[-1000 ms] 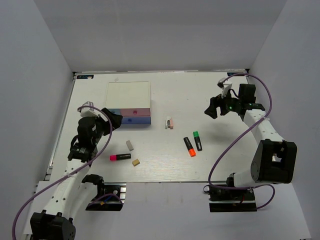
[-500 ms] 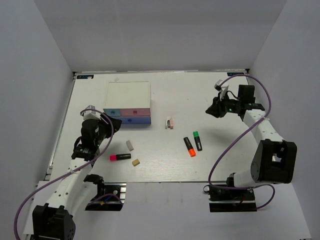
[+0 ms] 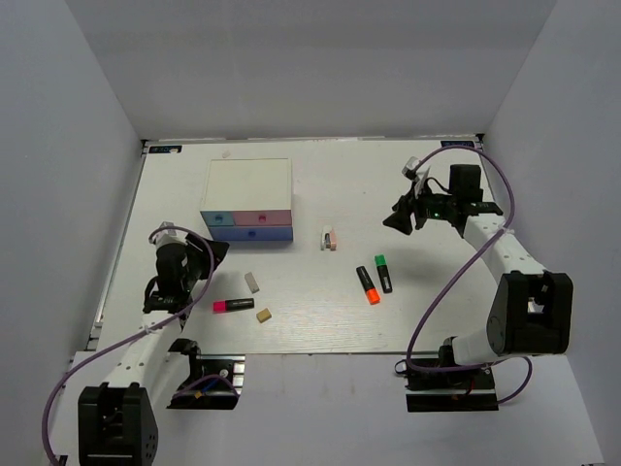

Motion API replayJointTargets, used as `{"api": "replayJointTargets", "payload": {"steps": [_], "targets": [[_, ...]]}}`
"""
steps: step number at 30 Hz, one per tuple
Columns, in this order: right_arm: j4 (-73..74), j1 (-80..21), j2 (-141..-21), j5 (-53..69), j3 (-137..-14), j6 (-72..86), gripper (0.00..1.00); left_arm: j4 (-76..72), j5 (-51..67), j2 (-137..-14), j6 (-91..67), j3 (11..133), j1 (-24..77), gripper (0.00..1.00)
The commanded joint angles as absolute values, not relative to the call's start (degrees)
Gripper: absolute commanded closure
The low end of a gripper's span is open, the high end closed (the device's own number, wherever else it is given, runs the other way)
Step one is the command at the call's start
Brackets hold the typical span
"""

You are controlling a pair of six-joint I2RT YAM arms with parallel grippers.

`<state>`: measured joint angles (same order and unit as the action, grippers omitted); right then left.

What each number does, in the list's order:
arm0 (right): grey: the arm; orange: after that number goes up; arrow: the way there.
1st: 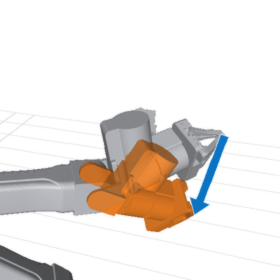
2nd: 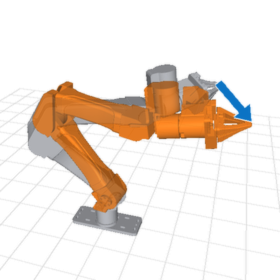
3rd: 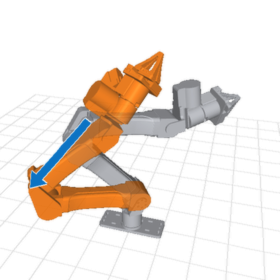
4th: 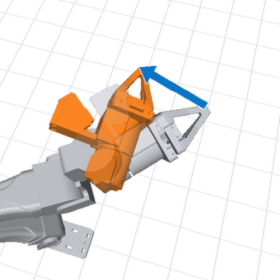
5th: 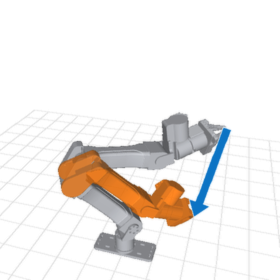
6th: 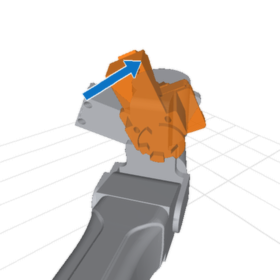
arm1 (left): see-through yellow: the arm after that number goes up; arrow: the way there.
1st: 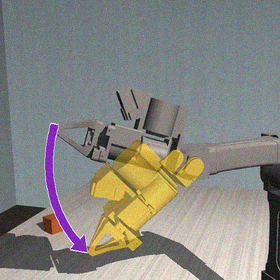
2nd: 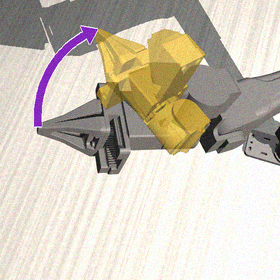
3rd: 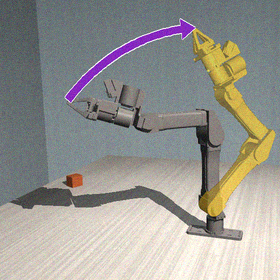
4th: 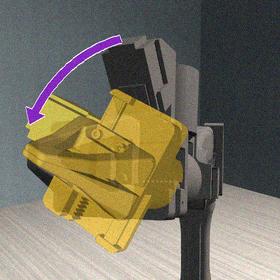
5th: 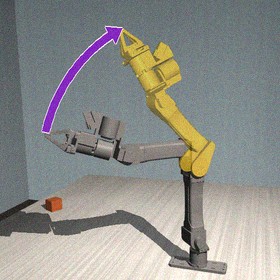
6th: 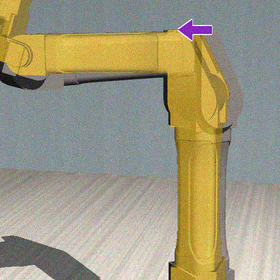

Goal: Sort the stationery into containers
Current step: Open the drawer in the storage box.

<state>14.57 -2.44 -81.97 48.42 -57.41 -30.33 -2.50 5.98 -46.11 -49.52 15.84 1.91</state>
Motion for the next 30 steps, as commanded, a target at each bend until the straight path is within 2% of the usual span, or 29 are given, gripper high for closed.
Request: {"api": "replayJointTargets", "payload": {"steps": [1, 6, 10, 17, 30], "targets": [[12.7, -2.8, -82.2, 50.0, -56.1, -32.0, 0.38, -13.1, 10.1, -48.8, -54.0, 14.7, -1.2, 0.42], [13.5, -2.6, -82.4, 51.2, -55.2, -34.4, 0.45, -29.5, 16.8, -56.3, -58.1, 12.8, -4.5, 0.52], [13.4, -2.6, -82.5, 51.5, -54.4, -35.2, 0.46, -36.7, 17.9, -59.9, -60.8, 12.8, -5.0, 0.52], [13.5, -2.5, -83.4, 51.8, -54.7, -36.3, 0.48, -40.9, 20.5, -63.9, -61.3, 13.9, -6.9, 0.48], [14.3, -2.5, -86.0, 52.0, -56.9, -37.8, 0.48, -45.7, 21.0, -70.2, -61.3, 14.4, -8.4, 0.48]]}}
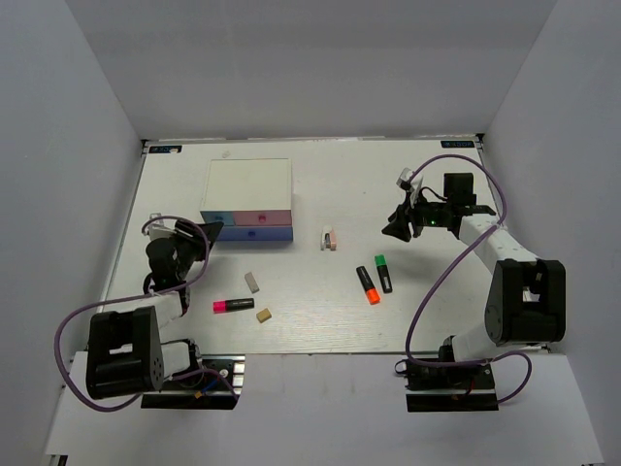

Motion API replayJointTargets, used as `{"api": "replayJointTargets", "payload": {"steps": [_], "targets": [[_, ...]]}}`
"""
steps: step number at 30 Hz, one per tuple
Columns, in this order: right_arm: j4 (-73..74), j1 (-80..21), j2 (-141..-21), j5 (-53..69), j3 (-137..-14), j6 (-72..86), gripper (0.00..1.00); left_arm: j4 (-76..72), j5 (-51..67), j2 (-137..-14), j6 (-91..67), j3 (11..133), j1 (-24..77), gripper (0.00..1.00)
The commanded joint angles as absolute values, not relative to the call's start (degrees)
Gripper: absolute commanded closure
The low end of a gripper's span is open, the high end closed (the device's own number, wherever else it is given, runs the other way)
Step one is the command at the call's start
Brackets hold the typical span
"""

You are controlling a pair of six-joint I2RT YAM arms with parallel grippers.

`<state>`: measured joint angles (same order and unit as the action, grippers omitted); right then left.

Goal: Sort the stationery into containers
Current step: Open the drawer in the storage box.

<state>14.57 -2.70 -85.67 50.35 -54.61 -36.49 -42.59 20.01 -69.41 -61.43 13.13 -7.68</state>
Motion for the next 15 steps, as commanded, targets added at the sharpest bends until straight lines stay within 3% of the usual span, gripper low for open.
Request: {"api": "replayJointTargets", "payload": {"steps": [1, 3, 15], "targets": [[14.6, -2.5, -86.1, 52.0, -56.8, -37.8, 0.48, -45.7, 21.0, -71.4, -61.3, 15.0, -8.4, 0.49], [15.0, -2.6, -86.1, 52.4, -56.8, -38.9, 0.49, -47.8, 21.6, -72.9, -61.3, 15.7, -8.4, 0.52], [16.3, -2.6, -86.4, 51.8, -56.3, -40.8, 0.49, -54.2, 22.8, -78.6, -62.4, 17.5, -8.4, 0.54]]}}
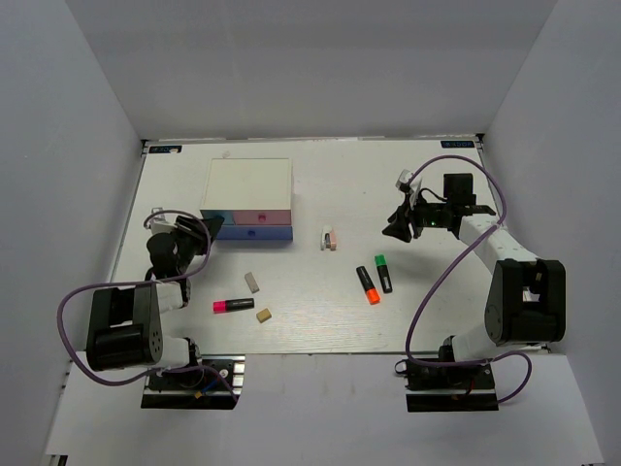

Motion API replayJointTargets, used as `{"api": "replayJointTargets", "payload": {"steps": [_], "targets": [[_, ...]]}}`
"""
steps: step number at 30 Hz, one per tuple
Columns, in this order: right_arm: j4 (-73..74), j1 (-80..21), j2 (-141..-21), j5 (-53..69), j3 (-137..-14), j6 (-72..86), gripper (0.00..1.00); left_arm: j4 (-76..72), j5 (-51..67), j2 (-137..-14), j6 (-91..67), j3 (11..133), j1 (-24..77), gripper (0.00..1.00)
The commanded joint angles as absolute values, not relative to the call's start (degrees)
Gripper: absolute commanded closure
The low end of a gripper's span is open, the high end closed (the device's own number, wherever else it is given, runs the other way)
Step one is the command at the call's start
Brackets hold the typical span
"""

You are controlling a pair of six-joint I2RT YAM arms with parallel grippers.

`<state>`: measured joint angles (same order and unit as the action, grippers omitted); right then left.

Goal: Sort the stationery into containers
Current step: Open the drawer in the storage box.

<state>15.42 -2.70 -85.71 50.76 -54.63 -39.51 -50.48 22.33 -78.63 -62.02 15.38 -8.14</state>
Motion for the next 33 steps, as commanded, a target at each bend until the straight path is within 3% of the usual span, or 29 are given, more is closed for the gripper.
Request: {"api": "replayJointTargets", "payload": {"steps": [1, 14, 17, 21, 23, 33], "targets": [[16.3, -2.5, -86.3, 51.7, -56.4, -40.9, 0.49, -54.2, 22.8, -78.6, -62.4, 17.5, -9.0, 0.53], [17.2, -2.5, -86.4, 51.3, -56.9, -41.4, 0.49, -53.6, 21.6, -80.6, -62.4, 18.7, -9.0, 0.47], [17.3, -2.5, -86.6, 51.1, -56.9, -41.6, 0.49, -54.1, 21.6, -82.0, -62.4, 19.3, -9.0, 0.57], [17.3, -2.5, -86.3, 51.1, -56.8, -41.7, 0.49, -54.7, 22.8, -82.5, -62.4, 19.3, -9.0, 0.78], [17.5, -2.5, -86.2, 51.2, -56.7, -41.7, 0.49, -54.7, 22.8, -81.9, -62.4, 18.8, -9.0, 0.84], [17.7, -2.6, -86.6, 51.2, -56.6, -41.9, 0.49, -49.2, 25.6, -71.2, -60.6, 10.4, -9.0, 0.90]]}}
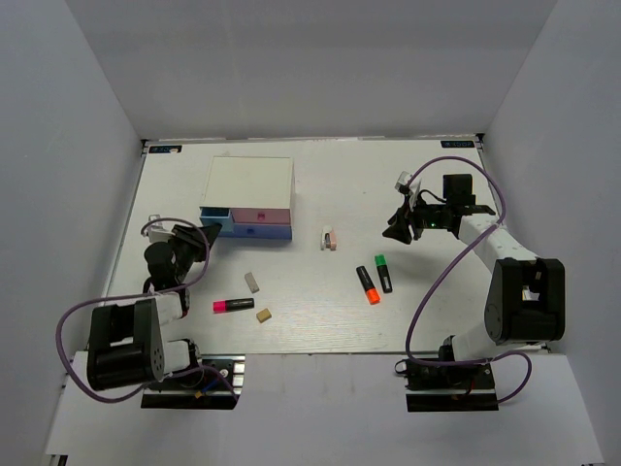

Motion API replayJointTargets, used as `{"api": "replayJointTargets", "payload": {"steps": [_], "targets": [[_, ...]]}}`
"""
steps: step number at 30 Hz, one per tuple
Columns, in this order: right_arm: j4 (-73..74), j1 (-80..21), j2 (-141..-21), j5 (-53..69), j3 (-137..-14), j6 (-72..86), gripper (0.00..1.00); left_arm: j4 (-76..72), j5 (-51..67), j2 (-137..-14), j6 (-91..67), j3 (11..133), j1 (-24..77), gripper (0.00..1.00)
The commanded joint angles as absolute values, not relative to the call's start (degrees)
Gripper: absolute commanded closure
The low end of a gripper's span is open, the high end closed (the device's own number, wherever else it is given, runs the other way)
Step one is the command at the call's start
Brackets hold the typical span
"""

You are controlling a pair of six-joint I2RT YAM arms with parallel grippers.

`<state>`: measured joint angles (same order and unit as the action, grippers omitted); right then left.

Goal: Sort the stationery into containers
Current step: Open the drawer in the storage box.

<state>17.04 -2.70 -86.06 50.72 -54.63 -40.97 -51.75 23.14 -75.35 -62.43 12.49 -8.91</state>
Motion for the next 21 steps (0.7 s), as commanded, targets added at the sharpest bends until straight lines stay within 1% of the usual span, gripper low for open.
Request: {"api": "replayJointTargets", "payload": {"steps": [1, 5, 7, 9, 10, 12, 13, 14, 15, 16, 17, 18, 19, 21], "targets": [[17.8, -2.6, -86.7, 51.1, -56.6, -41.9, 0.49, -46.7, 25.6, -68.1, -59.9, 9.2, -9.0, 0.90], [18.0, -2.8, -87.4, 51.2, -57.0, -41.9, 0.49, -40.6, 25.6, -61.9, -58.7, 7.6, -9.0, 0.90], [18.1, -2.7, -87.6, 51.4, -57.2, -41.9, 0.48, -38.8, 25.0, -60.3, -58.2, 7.1, -9.0, 0.90], [18.4, -3.0, -87.5, 51.4, -57.2, -41.9, 0.44, -36.0, 25.0, -58.4, -57.7, 7.1, -9.0, 0.90], [18.6, -3.0, -87.7, 51.5, -57.1, -41.9, 0.44, -34.1, 25.0, -57.8, -57.1, 7.1, -9.0, 0.90], [19.2, -3.1, -87.8, 51.6, -57.1, -42.3, 0.39, -32.4, 25.0, -56.9, -56.6, 7.1, -9.0, 0.84], [19.6, -3.3, -87.8, 51.7, -57.1, -42.6, 0.38, -31.5, 24.5, -56.3, -56.0, 7.1, -9.0, 0.78], [20.3, -3.6, -87.9, 51.8, -57.2, -43.1, 0.38, -30.2, 24.5, -56.3, -56.0, 7.1, -9.0, 0.69], [20.7, -3.6, -88.0, 51.8, -57.2, -43.7, 0.35, -30.2, 23.9, -56.2, -56.0, 7.1, -9.0, 0.49], [21.0, -3.8, -88.0, 52.0, -57.4, -43.9, 0.35, -29.6, 23.9, -55.6, -56.0, 7.1, -9.0, 0.38], [22.2, -4.3, -88.0, 52.2, -57.6, -45.5, 0.34, -29.0, 23.9, -55.6, -56.0, 7.1, -9.0, 0.30], [22.7, -4.6, -88.2, 52.2, -57.7, -46.2, 0.34, -28.5, 23.9, -55.0, -55.5, 7.1, -9.0, 0.26], [23.5, -4.7, -88.2, 52.2, -58.0, -46.8, 0.34, -27.8, 23.9, -55.0, -55.5, 7.1, -9.0, 0.26], [24.1, -5.8, -88.1, 51.7, -58.1, -48.9, 0.34, -25.1, 24.5, -52.6, -54.9, 7.6, -9.0, 0.23]]}}
